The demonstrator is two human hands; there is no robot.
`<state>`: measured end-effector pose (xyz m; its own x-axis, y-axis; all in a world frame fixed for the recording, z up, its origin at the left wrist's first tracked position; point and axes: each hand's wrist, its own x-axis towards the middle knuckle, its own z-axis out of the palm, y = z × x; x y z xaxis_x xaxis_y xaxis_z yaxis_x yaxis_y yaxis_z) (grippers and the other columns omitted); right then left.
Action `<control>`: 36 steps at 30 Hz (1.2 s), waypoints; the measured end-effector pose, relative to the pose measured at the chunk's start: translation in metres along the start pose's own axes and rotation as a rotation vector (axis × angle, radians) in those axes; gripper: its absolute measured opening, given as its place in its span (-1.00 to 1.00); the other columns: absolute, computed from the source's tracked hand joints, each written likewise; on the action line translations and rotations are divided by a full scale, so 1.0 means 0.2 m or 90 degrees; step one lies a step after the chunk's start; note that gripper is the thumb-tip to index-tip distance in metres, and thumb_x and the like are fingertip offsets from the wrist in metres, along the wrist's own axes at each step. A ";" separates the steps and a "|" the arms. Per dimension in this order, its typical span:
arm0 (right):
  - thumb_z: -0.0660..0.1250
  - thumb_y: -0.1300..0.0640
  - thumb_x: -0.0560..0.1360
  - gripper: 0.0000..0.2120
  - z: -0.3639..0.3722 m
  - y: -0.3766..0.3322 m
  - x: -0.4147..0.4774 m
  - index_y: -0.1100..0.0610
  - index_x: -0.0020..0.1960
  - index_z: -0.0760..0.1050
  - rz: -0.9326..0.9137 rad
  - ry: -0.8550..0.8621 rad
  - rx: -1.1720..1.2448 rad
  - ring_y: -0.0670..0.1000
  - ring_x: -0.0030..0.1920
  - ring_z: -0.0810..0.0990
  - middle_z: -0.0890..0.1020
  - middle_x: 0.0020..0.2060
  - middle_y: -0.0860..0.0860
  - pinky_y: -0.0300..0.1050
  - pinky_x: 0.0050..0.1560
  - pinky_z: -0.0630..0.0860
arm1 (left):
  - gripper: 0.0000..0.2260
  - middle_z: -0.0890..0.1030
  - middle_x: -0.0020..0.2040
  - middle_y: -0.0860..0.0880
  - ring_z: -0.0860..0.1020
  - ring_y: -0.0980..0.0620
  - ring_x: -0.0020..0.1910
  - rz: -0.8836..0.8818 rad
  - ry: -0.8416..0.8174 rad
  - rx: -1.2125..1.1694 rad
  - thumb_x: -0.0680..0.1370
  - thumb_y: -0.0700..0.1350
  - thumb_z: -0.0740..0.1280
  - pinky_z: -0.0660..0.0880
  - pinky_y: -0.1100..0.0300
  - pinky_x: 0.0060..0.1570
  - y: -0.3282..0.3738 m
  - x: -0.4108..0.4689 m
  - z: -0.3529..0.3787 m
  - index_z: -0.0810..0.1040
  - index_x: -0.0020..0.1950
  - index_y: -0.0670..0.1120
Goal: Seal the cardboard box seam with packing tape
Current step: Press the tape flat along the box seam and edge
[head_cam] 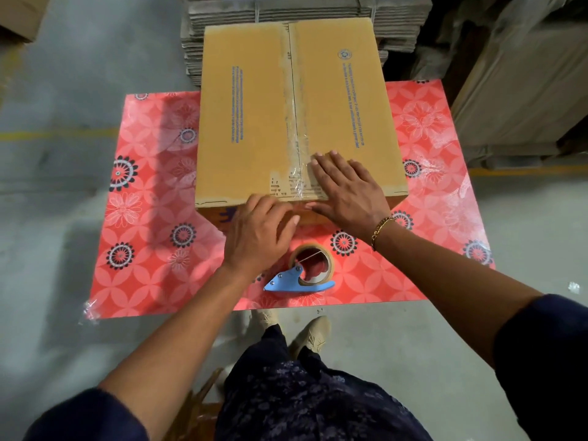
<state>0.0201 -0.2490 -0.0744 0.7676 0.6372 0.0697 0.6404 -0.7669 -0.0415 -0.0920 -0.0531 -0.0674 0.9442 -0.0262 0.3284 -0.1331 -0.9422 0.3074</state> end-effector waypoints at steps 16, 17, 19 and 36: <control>0.12 -0.31 0.58 -0.21 0.01 0.02 0.01 0.14 0.64 0.10 -0.028 -0.045 -0.044 0.14 0.64 0.11 0.20 0.64 0.05 0.17 0.57 0.16 | -0.35 0.28 0.63 -0.13 0.25 -0.17 0.61 0.133 -0.178 0.252 0.65 0.28 0.05 0.24 -0.17 0.50 -0.13 0.23 0.10 0.21 0.63 -0.07; 0.12 -0.30 0.58 -0.21 0.00 0.01 0.01 0.14 0.64 0.09 -0.028 -0.048 -0.044 0.14 0.64 0.10 0.19 0.64 0.05 0.17 0.57 0.16 | -0.35 0.27 0.64 -0.14 0.24 -0.18 0.61 0.133 -0.184 0.255 0.64 0.26 0.07 0.24 -0.17 0.50 -0.13 0.23 0.10 0.20 0.64 -0.08; 0.13 -0.30 0.58 -0.21 0.00 0.01 0.00 0.14 0.64 0.08 -0.026 -0.052 -0.043 0.14 0.64 0.09 0.18 0.64 0.05 0.17 0.57 0.15 | -0.33 0.23 0.65 -0.13 0.21 -0.18 0.62 0.129 -0.201 0.261 0.63 0.23 0.16 0.23 -0.17 0.52 -0.12 0.23 0.10 0.16 0.65 -0.08; -0.02 -0.31 0.62 -0.26 -0.01 -0.01 0.00 0.15 0.62 0.17 -0.022 -0.022 -0.004 0.15 0.62 0.16 0.26 0.62 0.07 0.19 0.56 0.19 | -0.29 0.23 0.66 -0.06 0.17 -0.08 0.64 0.072 -0.167 0.176 0.63 0.40 -0.04 0.14 -0.13 0.57 -0.09 0.22 0.08 0.21 0.64 0.00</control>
<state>0.0179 -0.2478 -0.0718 0.7454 0.6656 0.0361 0.6666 -0.7447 -0.0334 -0.0438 -0.0433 -0.0729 0.9778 -0.1861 0.0960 -0.1887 -0.9818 0.0191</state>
